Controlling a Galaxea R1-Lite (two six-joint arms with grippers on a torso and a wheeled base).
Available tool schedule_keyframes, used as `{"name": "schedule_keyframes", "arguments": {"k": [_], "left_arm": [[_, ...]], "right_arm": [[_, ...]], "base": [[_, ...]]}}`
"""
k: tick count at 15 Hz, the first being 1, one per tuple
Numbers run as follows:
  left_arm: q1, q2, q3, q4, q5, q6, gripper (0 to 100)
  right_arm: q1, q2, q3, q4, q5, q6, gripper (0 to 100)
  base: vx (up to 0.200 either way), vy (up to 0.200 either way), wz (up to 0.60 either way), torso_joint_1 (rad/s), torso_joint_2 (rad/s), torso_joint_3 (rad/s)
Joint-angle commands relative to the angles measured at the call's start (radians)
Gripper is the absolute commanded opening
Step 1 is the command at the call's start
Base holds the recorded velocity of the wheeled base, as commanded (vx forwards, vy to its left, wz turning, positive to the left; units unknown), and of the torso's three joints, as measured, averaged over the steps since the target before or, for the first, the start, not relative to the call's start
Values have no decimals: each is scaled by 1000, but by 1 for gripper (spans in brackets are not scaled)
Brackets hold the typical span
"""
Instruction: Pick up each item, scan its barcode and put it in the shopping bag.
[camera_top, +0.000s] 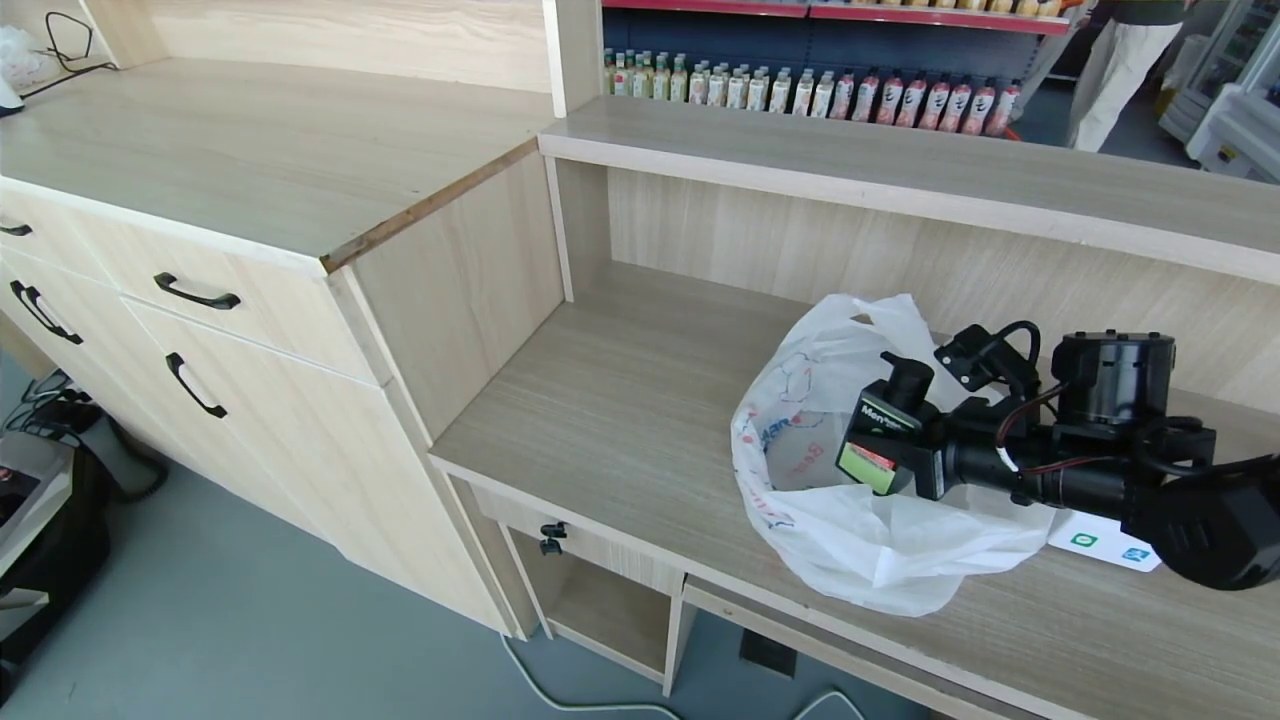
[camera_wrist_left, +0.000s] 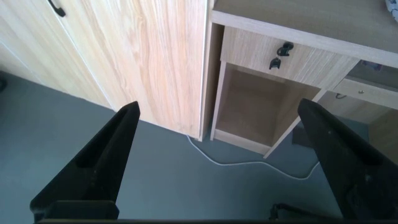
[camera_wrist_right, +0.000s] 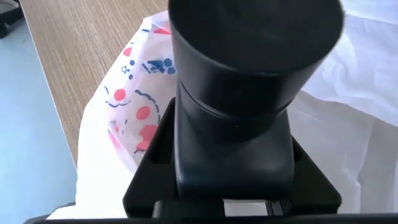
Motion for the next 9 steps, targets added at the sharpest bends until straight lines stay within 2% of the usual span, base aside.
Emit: {"name": "schedule_keyframes", "arguments": {"k": [1, 9], "left_arm": [[0, 0, 0, 0, 0, 0, 100], [0, 0, 0, 0, 0, 0, 100]], "right_arm": [[0, 6, 24, -2, 1, -1, 0], [-1, 6, 71, -22, 2, -16, 0]], "base": [[0, 0, 0, 0, 0, 0], [0, 0, 0, 0, 0, 0]]}}
